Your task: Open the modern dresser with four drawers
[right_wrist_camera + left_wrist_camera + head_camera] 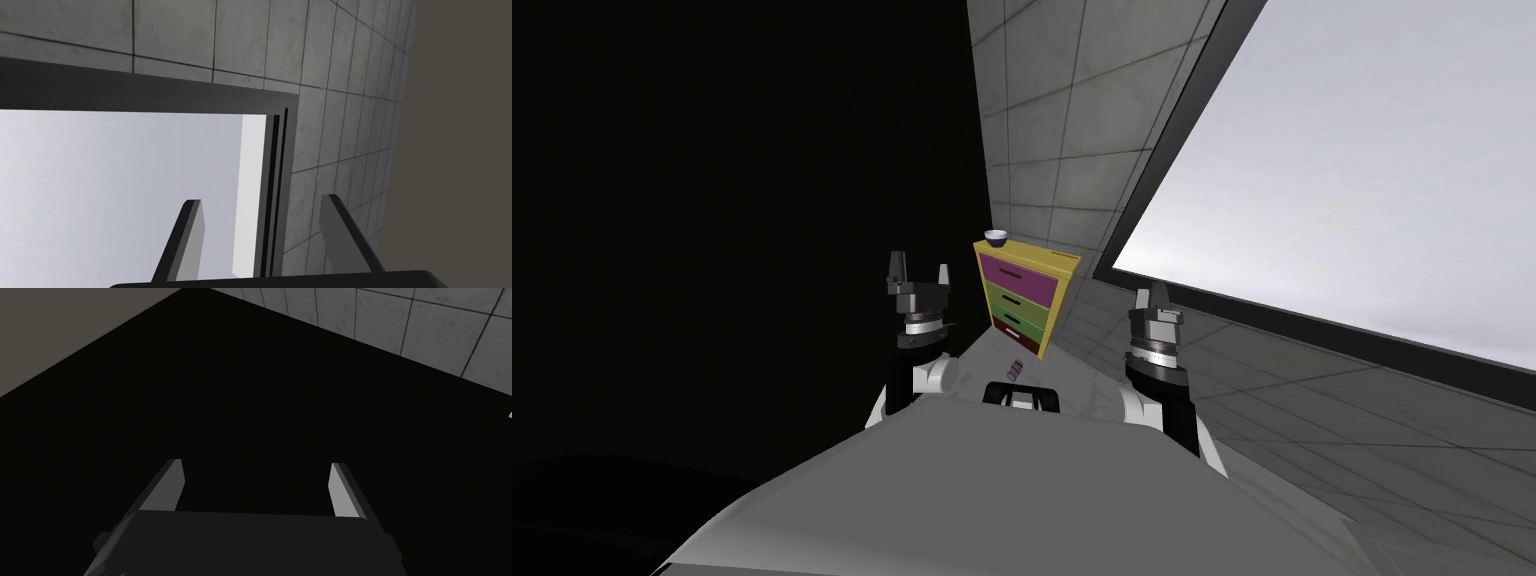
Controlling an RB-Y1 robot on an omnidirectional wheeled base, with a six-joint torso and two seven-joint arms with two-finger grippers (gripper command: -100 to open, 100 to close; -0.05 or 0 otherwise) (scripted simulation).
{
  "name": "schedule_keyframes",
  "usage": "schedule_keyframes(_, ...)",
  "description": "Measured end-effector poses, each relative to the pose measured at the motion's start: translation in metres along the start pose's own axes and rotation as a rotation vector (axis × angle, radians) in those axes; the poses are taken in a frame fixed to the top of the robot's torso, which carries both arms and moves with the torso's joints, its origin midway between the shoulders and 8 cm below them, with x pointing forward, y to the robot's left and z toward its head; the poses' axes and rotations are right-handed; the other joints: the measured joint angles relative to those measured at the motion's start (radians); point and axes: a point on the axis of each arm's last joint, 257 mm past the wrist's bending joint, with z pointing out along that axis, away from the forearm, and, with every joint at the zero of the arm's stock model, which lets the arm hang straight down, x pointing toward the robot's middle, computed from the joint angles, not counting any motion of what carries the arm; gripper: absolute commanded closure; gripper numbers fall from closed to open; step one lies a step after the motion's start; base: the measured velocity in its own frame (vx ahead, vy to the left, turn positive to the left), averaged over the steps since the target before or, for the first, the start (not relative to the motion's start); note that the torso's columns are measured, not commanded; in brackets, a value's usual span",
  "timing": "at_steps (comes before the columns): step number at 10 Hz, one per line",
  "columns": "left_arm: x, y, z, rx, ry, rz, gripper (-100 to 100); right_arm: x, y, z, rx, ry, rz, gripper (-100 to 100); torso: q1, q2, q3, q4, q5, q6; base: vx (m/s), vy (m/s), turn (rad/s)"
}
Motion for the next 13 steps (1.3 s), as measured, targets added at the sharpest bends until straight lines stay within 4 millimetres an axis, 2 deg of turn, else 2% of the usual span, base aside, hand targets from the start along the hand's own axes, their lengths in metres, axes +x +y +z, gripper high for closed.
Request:
schedule_keyframes(2,0.000,0.000,0.000,0.000,0.000,0.000,0,0.000,0.000,0.000,0.000,0.000,0.000,0,0.000,0.148,-0.295,0.148,0.000,0.000,0.000,0.000,0.000)
schedule_keyframes(3,0.000,0.000,0.000,0.000,0.000,0.000,-100,0.000,0.000,0.000,0.000,0.000,0.000,0,0.000,0.221,-0.443,0.221,0.000,0.000,0.015,0.003,-0.018)
schedule_keyframes(5,0.005,0.009,-0.002,-0.021,0.039,0.011,-100,0.000,0.000,0.000,0.001,0.000,0.000,0,0.001,0.264,-0.532,0.264,0.000,0.000,0.024,0.005,-0.033)
schedule_keyframes(9,0.013,0.037,-0.015,-0.081,0.112,0.035,-100,0.000,0.000,0.000,0.001,0.000,0.000,0,0.000,0.268,-0.537,0.268,0.000,0.000,0.051,0.012,-0.049)
schedule_keyframes(13,0.009,0.074,-0.033,-0.153,0.150,0.055,-100,0.000,0.000,0.000,0.001,0.000,0.000,0,0.000,0.268,-0.537,0.268,0.000,0.000,0.065,0.012,-0.068)
